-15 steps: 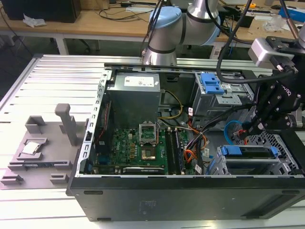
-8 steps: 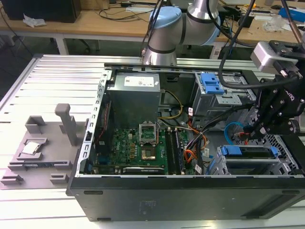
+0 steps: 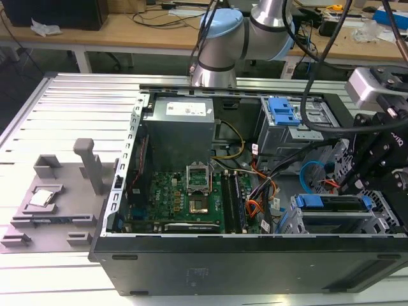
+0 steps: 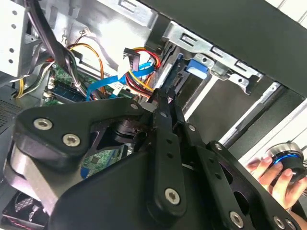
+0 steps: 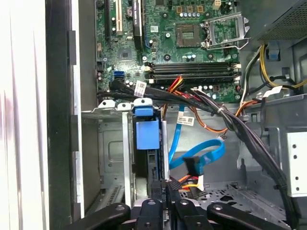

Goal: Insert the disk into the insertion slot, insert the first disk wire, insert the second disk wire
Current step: 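Insert the first disk wire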

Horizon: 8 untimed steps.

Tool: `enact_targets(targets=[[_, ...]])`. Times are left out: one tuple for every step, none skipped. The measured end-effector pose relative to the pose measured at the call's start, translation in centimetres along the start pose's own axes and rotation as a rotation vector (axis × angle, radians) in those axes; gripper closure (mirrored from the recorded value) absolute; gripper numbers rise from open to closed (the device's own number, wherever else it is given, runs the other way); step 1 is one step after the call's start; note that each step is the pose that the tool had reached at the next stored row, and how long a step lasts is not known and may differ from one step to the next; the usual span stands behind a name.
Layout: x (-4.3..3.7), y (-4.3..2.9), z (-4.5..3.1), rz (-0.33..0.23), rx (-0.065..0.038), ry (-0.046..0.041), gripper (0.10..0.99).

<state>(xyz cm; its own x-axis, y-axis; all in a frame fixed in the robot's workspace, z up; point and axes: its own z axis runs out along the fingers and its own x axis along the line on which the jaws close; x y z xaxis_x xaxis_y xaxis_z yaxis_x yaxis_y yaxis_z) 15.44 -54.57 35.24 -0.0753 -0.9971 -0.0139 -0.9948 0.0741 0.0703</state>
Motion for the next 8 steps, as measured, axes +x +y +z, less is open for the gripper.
enact_targets(targets=[[0.03, -0.12, 0.04, 0.0, 0.0, 0.0001, 0.918], [0.11, -0.23, 0.11, 0.0, 0.0, 0.0001, 0.918], [0.2, -0.3, 0.17, 0.0, 0.0, 0.0, 0.918], [0.27, -0.34, 0.23, 0.0, 0.0, 0.0, 0.918], [0.3, -0.36, 0.29, 0.0, 0.0, -0.0001, 0.918], [0.31, -0.37, 0.36, 0.0, 0.0, 0.0, 0.918], [0.31, -0.39, 0.41, 0.0, 0.0, 0.0003, 0.918], [0.31, -0.4, 0.52, 0.0, 0.0, 0.0003, 0.918]])
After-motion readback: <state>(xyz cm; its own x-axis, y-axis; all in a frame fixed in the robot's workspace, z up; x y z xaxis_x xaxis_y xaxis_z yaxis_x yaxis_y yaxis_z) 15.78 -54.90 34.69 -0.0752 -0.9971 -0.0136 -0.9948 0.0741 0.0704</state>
